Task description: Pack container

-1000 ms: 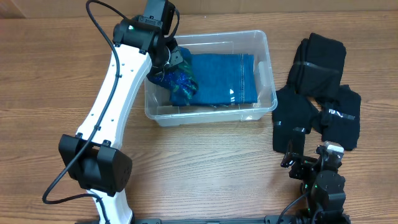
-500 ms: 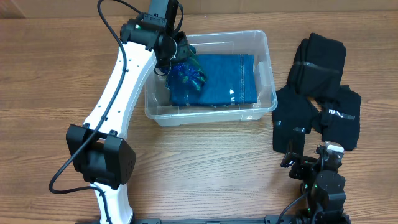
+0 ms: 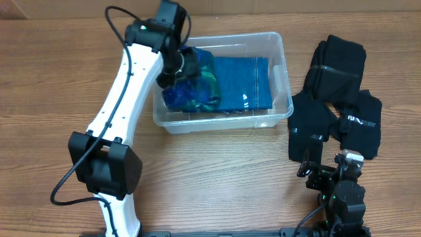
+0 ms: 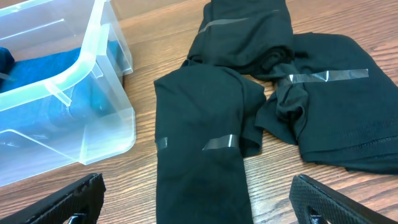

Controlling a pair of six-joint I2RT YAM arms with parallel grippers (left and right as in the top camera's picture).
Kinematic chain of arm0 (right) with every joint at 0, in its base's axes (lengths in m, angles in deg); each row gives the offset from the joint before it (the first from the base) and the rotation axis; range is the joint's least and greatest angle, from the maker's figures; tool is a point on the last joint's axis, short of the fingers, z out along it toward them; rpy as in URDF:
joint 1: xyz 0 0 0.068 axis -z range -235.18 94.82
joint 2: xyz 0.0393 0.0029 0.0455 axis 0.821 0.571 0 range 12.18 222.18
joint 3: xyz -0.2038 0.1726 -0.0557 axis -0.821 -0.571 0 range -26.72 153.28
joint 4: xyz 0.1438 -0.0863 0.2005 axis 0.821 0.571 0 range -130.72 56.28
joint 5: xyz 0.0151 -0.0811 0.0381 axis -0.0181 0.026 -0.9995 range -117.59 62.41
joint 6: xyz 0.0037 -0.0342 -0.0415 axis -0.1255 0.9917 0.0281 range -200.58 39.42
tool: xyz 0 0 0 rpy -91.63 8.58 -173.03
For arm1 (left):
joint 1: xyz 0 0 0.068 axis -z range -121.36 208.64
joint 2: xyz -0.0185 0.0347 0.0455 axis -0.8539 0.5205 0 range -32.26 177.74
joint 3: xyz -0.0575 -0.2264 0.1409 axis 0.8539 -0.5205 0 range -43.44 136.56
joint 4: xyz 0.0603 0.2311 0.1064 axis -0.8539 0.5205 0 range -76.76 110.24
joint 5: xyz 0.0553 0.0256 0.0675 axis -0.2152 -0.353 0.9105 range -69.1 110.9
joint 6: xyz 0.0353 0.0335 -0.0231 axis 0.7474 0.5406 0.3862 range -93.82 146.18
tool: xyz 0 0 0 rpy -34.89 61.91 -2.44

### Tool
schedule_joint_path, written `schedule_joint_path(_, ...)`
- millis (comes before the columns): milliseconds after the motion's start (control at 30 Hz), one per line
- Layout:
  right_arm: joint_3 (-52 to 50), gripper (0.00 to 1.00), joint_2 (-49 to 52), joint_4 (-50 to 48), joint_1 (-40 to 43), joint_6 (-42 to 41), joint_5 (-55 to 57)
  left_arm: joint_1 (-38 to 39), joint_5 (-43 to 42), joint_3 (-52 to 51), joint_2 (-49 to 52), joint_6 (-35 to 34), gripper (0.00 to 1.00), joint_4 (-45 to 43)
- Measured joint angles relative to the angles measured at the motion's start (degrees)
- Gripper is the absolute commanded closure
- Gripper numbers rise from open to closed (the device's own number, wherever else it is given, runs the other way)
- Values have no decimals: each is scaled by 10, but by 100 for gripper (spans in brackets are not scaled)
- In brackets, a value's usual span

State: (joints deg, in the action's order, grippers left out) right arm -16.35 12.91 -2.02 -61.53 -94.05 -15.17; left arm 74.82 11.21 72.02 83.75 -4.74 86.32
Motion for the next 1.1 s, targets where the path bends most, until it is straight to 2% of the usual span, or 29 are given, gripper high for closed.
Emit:
schedule_joint_path(133, 0, 0, 0, 0, 0, 0, 0, -39, 7, 0, -44, 35, 37, -42)
schedule_joint_path(267, 0, 0, 0, 0, 0, 0, 0, -23, 35, 2, -55, 55, 41, -71)
schedule_joint_path(367, 0, 0, 0, 0, 0, 0, 0, -7, 55, 5, 4, 61, 41, -69)
schedule_joint_path(500, 0, 0, 0, 0, 0, 0, 0, 0, 65, 6, 135, 66, 41, -35)
schedule_joint_path(567, 0, 0, 0, 0, 0, 0, 0, -2, 61, 17, 136, 75, 42, -23)
schedule_joint_path(633, 0, 0, 0, 0, 0, 0, 0, -2, 53, 33, 136, 83, 35, -5)
schedule_joint_path(700, 0, 0, 0, 0, 0, 0, 0, -3, 41, 65, 134, 94, 23, 12)
schedule_joint_path(733, 0, 0, 0, 0, 0, 0, 0, -3, 29, 106, 130, 104, 15, 22)
schedule_joint_path(767, 0, 0, 0, 0, 0, 0, 0, -3, 23, 140, 118, 112, 0, 28)
schedule_joint_path(833, 0, 0, 0, 0, 0, 0, 0, -5, 19, 193, 73, 125, 0, 51)
schedule_joint_path(900, 0, 0, 0, -1, 0, 0, 0, -17, 20, 246, -23, 132, 0, 72)
schedule_joint_path(1033, 0, 0, 0, -2, 0, 0, 0, -85, 38, 264, -145, 134, 0, 149)
schedule_joint_path(1100, -3, 0, 0, -32, 0, 0, -5, -120, 66, 266, -168, 136, 0, 203)
